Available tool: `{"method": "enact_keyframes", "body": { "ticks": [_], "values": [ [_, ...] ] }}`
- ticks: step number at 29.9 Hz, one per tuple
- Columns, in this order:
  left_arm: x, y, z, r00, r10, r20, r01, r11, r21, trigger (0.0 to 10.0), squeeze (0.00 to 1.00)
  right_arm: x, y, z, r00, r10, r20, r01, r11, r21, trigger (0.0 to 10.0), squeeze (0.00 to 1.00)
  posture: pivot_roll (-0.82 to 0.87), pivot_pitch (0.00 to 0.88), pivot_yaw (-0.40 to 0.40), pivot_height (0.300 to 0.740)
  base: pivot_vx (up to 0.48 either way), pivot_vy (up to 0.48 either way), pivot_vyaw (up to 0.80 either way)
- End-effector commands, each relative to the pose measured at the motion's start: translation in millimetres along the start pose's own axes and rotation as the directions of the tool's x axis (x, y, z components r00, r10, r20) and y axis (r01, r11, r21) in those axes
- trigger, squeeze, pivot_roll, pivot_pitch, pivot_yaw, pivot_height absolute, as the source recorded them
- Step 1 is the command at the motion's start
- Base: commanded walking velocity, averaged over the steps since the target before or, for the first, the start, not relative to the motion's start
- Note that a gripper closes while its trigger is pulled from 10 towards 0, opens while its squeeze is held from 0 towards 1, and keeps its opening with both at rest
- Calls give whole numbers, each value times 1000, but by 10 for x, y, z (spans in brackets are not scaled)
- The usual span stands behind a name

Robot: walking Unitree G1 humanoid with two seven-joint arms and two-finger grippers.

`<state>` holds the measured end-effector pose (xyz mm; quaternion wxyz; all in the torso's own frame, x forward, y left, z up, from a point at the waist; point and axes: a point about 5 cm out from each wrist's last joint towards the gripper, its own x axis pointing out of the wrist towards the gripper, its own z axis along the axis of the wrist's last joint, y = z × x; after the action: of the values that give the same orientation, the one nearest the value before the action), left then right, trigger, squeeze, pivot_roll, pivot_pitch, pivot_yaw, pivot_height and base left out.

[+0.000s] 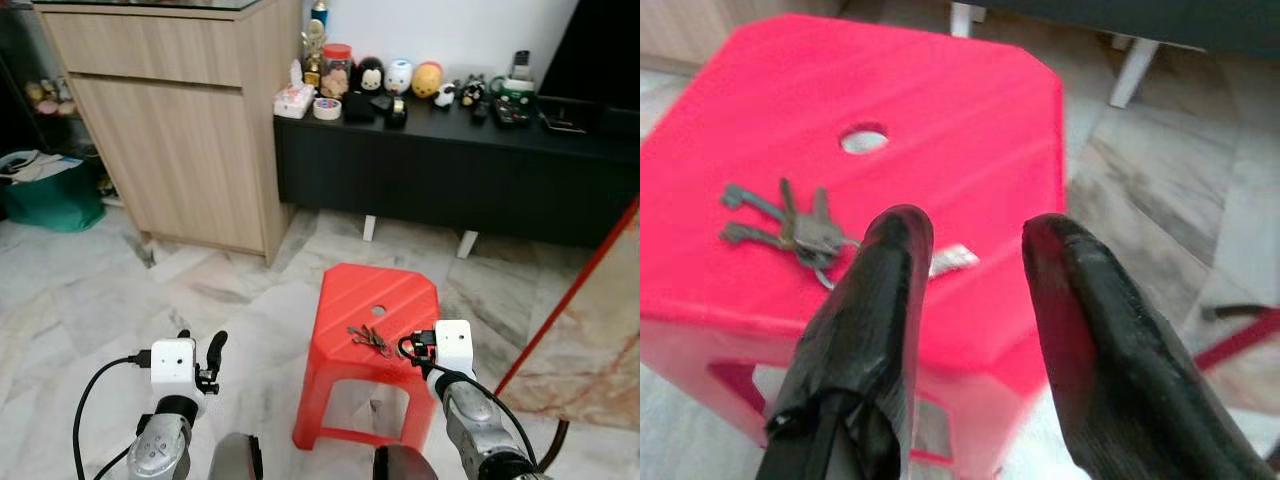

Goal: Hang keys on a hook

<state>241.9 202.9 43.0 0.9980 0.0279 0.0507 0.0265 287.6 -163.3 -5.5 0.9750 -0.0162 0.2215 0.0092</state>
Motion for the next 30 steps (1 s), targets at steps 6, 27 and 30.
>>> {"method": "enact_keyframes", "body": {
  "ticks": [6,27,30],
  "values": [
    [12,-26,1,1000,0,3,0,1000,-22,10000,0,-20,-4,-37,1000,6,-2,-6,1000,-1,10000,0,36,26,-35,591,0,0,0],
    [22,-44,37,1000,-5,7,5,1000,-25,10000,0,-30,68,-31,998,62,25,-62,998,2,10000,0,34,16,-31,591,0,0,485],
    [23,-49,42,1000,-7,9,8,1000,-25,10000,0,-31,61,-33,998,59,24,-59,998,4,10000,0,34,18,-31,591,0,0,0]
  ]
}}
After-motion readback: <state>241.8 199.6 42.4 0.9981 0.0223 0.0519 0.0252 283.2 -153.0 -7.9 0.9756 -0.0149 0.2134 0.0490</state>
